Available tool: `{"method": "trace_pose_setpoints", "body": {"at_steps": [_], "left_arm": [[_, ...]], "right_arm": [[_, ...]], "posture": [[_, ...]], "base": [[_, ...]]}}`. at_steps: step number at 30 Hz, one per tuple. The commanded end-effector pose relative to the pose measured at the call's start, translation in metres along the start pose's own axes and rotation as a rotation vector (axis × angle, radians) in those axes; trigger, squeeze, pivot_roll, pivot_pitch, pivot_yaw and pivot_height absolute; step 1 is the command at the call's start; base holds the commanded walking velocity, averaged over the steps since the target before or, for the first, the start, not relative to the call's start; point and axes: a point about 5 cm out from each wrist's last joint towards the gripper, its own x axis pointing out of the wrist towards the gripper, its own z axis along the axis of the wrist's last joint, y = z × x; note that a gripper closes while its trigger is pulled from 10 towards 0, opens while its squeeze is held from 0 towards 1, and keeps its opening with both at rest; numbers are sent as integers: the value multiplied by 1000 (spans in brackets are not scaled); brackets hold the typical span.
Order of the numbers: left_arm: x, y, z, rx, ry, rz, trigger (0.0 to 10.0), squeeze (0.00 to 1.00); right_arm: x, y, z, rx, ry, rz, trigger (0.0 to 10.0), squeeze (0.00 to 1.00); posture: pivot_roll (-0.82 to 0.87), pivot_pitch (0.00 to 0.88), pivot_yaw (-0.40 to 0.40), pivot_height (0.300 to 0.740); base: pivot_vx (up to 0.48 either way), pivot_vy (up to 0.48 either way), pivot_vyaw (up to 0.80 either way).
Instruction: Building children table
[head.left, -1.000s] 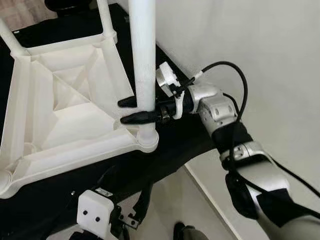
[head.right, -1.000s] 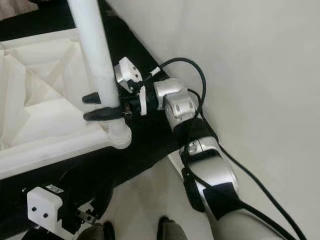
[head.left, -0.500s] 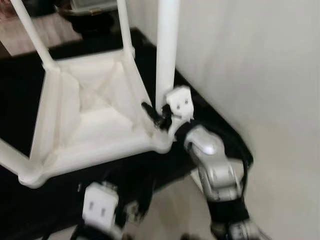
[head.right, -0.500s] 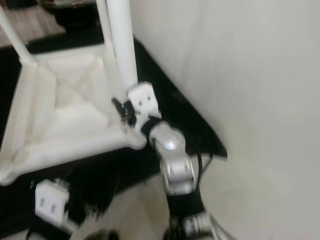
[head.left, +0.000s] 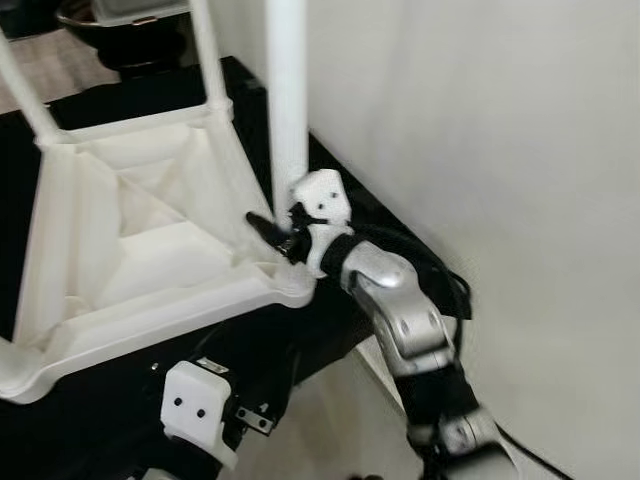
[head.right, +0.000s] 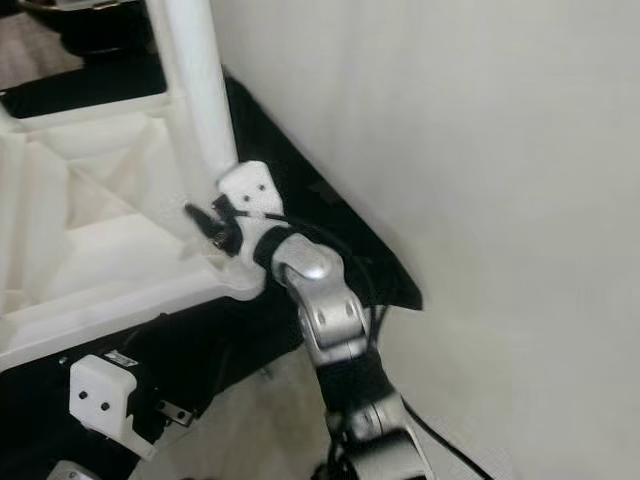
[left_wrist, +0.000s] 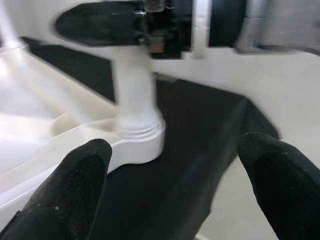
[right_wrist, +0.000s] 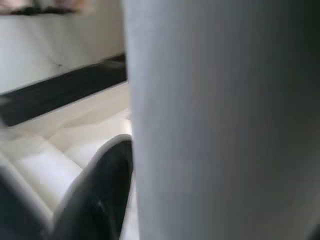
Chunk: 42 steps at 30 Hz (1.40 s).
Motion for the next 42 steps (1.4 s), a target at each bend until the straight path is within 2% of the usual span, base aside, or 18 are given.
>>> {"method": "trace_pose_setpoints", "body": {"at_steps": [1,5,6,8,9,11,15,20,25,26,37,42], "left_arm": [[-3,-2,0,-8,9,2,10000,0],[-7,-5,2,-8,11,0,10000,0],[-8,-6,2,-8,12,1,10000,0],[-9,-6,3,-9,13,1,10000,0],[-10,-7,3,-10,16,0,10000,0],[-10,-7,3,-10,16,0,10000,0],[-15,-12,7,-17,23,-6,10000,0],[-17,-13,8,-19,26,-6,10000,0],[-23,-16,12,-25,36,-8,10000,0],[-25,-17,13,-26,40,-8,10000,0],[-30,-19,16,-30,54,-6,10000,0],[-29,-18,15,-31,55,-6,10000,0]], "right_arm": [[3,2,4,5,-41,104,10000,1000],[-11,-14,13,-101,0,333,10000,1000],[-14,-17,13,-127,21,387,10000,973],[-16,-18,14,-143,36,421,10000,973],[-16,-23,14,-156,62,444,10000,0],[-16,-23,14,-156,62,444,10000,0],[-15,-35,17,-160,117,506,10000,0],[-14,-37,18,-153,125,523,10000,0],[-14,-42,18,-130,144,597,10000,0],[-15,-44,18,-128,152,619,0,0],[-20,-52,24,-124,155,674,0,0],[-21,-57,25,-154,154,602,0,0]], "posture": [[119,202,-36,740],[131,226,-38,740],[134,232,-37,740],[134,232,-37,740],[141,246,-40,740],[141,246,-40,740],[156,275,-37,740],[161,288,-38,740],[175,316,-34,740],[178,324,-33,740],[171,338,-25,740],[143,330,-25,740]], "base": [[0,0,0],[0,0,0],[0,0,0],[0,0,0],[0,0,0],[0,0,0],[0,0,0],[0,0,0],[0,0,0],[0,0,0],[0,0,0],[0,0,0]]}}
